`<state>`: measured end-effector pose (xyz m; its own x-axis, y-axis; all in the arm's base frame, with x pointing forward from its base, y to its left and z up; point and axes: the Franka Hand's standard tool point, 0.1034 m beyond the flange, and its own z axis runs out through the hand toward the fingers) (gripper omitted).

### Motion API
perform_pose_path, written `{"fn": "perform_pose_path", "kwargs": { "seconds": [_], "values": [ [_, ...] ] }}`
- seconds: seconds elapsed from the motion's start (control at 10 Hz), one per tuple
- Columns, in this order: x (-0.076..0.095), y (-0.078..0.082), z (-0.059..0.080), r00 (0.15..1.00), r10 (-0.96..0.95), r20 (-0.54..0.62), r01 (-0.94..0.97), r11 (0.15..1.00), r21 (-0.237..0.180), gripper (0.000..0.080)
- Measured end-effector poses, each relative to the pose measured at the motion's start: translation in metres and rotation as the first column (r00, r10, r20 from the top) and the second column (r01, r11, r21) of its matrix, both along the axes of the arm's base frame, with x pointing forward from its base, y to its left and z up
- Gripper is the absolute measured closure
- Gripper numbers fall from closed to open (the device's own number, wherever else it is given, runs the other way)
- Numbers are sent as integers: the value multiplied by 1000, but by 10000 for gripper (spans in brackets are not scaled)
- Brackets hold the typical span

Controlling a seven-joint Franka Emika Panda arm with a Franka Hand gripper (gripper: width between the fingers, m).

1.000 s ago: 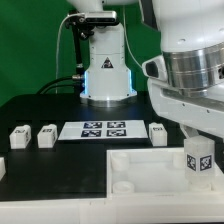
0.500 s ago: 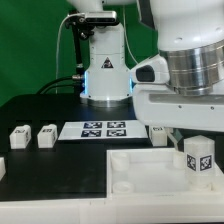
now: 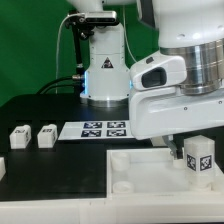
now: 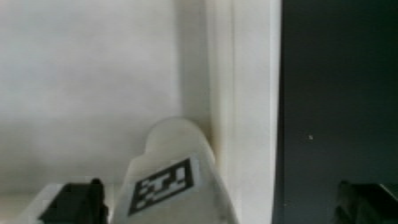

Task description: Assemble one leg

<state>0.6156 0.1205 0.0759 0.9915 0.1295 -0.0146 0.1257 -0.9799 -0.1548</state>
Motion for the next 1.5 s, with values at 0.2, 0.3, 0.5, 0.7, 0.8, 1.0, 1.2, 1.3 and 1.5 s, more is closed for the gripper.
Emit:
{"fn": "perform_pose_path", "kwargs": {
  "seconds": [0.2,0.3,0.5,0.7,0.8,1.0,1.2,1.3,1.5],
  "values": [
    [6,-4,1,993,106,54,-106,994,-6,155],
    [6,-3,0,996,72,48,-72,997,-6,155],
    [6,-3,0,999,5,37,-5,1000,-5,495],
    [6,-6,0,986,-167,12,167,986,-8,499],
    [6,-6,-1,962,-272,-4,272,962,-11,500],
    [8,-4,-2,830,-556,-53,555,831,-36,500],
    [16,-5,-2,615,-778,-131,775,626,-81,500],
    [17,-7,-3,507,-849,-150,847,523,-96,499],
    [16,-5,-3,279,-944,-175,944,303,-130,499]
  ]
}}
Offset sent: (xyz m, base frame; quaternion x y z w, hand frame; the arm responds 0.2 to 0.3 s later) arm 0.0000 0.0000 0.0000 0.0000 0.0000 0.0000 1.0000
